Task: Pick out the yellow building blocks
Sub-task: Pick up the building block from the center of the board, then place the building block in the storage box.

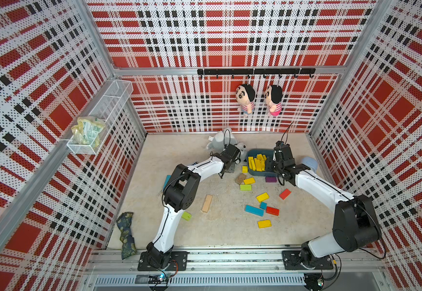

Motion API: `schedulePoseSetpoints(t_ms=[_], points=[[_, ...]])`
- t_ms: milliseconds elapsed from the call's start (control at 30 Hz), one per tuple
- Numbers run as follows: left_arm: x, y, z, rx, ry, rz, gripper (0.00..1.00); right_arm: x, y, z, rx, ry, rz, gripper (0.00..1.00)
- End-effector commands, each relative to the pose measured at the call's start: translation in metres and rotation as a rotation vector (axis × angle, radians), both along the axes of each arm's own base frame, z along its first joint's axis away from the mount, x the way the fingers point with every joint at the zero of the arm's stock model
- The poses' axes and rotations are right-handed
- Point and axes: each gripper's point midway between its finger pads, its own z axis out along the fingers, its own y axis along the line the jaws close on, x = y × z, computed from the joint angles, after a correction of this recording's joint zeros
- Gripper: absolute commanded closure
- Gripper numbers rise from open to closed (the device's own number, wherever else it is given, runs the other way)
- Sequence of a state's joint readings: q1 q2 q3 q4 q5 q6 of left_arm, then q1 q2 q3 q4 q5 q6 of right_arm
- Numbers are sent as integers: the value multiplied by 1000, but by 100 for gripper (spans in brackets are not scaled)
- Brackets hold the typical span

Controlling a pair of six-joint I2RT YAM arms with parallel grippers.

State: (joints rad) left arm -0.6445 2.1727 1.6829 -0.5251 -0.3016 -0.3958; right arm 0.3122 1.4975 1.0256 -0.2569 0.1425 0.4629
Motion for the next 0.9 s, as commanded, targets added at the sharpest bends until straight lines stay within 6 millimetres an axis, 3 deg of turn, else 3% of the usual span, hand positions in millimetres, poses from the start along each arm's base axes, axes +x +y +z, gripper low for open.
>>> schedulePoseSetpoints(t_ms=[0, 167, 300, 433, 533, 667, 767, 867], points=[[-7, -31, 73, -104, -125, -42, 78, -2, -11, 7, 1, -24, -36, 54], [-9, -93, 98, -234, -164, -138, 78, -2, -14, 11, -9, -25, -48, 54], [-7, -138, 94, -309, -152, -203, 79, -6, -20, 17, -26, -36, -62, 54], [-1, -168, 88, -377, -158, -241, 79, -13, -23, 21, -23, -43, -66, 54], [2, -181, 76, -401, -148, -261, 79, -18, -31, 22, -41, -45, -93, 54], [3, -182, 55, -393, -119, -252, 76, -23, -35, 24, -48, -47, -105, 54], [1, -181, 45, -385, -103, -249, 69, -26, -37, 25, -51, -49, -110, 54], [2, -179, 46, -383, -106, -244, 51, -28, -38, 24, -54, -48, -111, 54]])
